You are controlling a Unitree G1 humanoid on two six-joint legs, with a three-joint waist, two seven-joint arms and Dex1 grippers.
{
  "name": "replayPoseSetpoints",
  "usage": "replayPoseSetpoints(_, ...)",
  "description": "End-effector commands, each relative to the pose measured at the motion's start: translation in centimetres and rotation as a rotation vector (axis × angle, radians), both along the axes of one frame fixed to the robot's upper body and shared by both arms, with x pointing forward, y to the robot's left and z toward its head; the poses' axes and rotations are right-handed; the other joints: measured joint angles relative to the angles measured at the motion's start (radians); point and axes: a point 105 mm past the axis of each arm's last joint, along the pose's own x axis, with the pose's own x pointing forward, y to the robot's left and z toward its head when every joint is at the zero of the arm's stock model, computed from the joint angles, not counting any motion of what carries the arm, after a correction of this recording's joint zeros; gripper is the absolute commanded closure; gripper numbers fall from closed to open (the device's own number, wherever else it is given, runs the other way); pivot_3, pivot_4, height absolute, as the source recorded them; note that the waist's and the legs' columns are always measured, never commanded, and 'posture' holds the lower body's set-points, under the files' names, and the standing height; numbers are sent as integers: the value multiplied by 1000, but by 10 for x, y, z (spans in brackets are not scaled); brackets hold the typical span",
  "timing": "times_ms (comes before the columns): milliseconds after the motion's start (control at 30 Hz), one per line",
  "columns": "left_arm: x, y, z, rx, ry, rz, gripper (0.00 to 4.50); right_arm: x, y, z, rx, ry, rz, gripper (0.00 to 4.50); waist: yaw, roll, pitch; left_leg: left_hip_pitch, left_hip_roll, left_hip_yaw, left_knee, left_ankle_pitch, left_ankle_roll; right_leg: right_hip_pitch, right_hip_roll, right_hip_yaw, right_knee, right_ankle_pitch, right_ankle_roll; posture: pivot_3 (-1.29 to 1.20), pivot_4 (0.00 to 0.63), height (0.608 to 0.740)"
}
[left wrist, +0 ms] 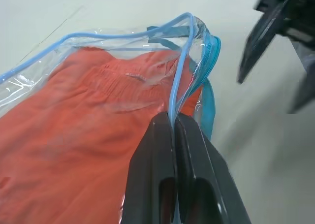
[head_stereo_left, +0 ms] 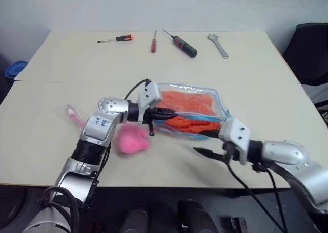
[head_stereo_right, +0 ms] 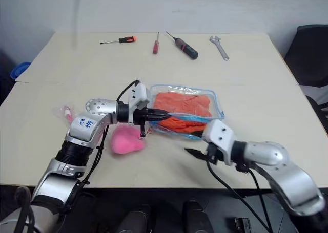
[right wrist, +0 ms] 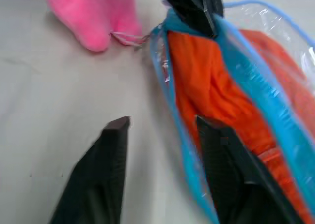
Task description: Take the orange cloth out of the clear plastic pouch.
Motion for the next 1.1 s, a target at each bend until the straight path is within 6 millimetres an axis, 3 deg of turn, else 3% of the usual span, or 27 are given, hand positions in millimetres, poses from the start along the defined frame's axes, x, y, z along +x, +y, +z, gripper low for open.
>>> replayPoseSetpoints(33, -3, -1, 11, -7, -56, -3, 4500, 20, 7, 4, -70, -124, 8, 2385, -3, 0, 0, 0, 0, 0, 0, 0, 0, 0, 0, 0, 0, 0, 0, 0, 150, 740)
replayPoseSetpoints(167, -3, -1, 11, -1, -73, 6, 4500, 40, 9, -2, -215, -218, 49, 2385, -3, 0, 0, -1, 0, 0, 0, 0, 0, 0, -1, -1, -1, 0, 0, 0, 150, 740)
replayPoseSetpoints(400, -6, -1, 12, -8, -85, 13, 4500, 54, 5, -10, -360, -320, 107, 2385, -10, 0, 0, -1, 0, 0, 0, 0, -1, -1, -1, 0, -1, 0, 0, 0, 150, 740)
replayPoseSetpoints(733, -10, -5, 16, -17, -93, 8, 4500, 61, 13, -24, -486, -426, 168, 2385, -11, 0, 0, -1, 0, 0, 0, 0, -1, -1, 0, 0, 0, 0, 0, 0, 150, 740)
replayPoseSetpoints(1100, -12, -9, 18, -17, -98, -6, 4500, 66, 40, -31, -540, -498, 274, 2385, -16, 0, 0, -1, 0, 0, 0, 0, -2, -1, 0, 0, 0, 0, 0, 0, 150, 740)
